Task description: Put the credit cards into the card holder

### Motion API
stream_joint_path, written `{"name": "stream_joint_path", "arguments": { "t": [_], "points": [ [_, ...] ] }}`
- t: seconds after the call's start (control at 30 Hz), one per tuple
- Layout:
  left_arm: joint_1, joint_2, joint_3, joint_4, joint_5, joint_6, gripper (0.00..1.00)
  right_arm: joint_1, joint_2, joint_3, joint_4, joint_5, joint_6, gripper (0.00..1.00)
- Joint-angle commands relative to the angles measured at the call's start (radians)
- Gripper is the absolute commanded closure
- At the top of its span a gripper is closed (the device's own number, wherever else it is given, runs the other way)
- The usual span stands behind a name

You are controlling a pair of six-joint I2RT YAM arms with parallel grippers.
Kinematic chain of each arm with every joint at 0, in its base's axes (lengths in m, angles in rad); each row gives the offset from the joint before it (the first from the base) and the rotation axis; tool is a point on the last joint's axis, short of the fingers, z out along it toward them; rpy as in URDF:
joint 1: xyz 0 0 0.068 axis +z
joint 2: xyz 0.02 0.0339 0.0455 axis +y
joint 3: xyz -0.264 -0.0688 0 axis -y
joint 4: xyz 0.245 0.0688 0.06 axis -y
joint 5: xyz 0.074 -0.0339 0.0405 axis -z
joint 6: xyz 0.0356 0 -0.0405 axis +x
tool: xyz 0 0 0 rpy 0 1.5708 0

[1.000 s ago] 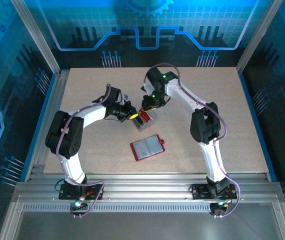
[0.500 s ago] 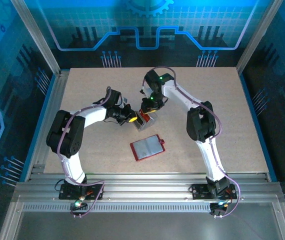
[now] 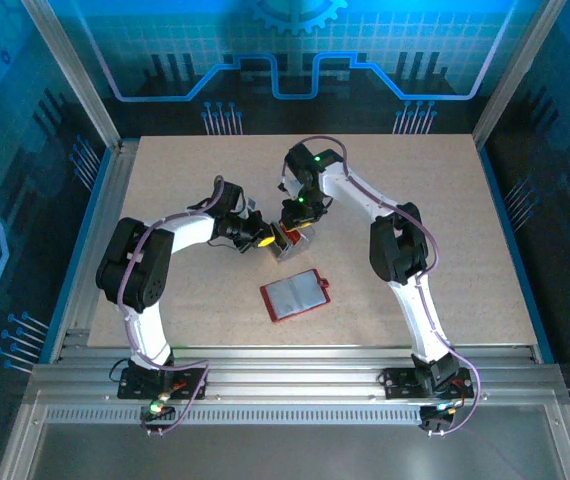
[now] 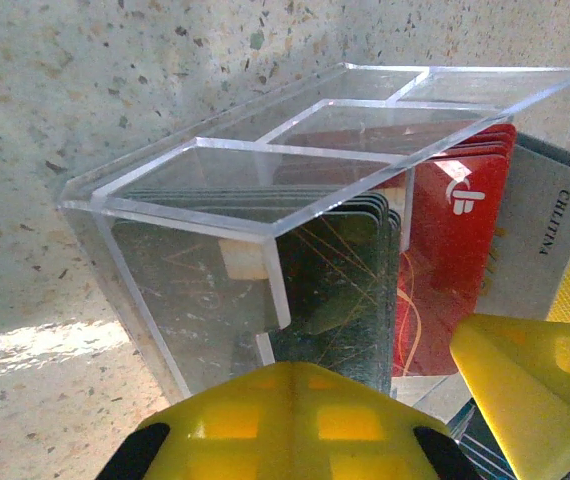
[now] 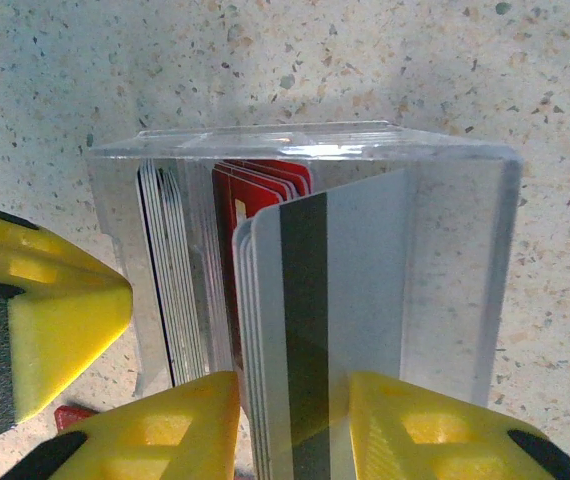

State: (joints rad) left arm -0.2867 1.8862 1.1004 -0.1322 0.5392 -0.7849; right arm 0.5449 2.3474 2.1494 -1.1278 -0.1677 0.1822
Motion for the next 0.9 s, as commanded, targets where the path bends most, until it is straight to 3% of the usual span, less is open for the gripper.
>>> {"name": "stream_joint_path", "arguments": {
  "t": [0.0,0.87],
  "points": [
    [-0.026,0.057,-0.004,-0.024,-0.050,0.004,0.98,0.022,-0.046,0.018,-0.029,-0.082,-0.004,0.65],
    [-0.026,0.063,-0.001,-0.027,-0.058,0.003,0.99,0.021,-0.061,0.029,-0.053,-0.079,0.001,0.71]
  ]
}}
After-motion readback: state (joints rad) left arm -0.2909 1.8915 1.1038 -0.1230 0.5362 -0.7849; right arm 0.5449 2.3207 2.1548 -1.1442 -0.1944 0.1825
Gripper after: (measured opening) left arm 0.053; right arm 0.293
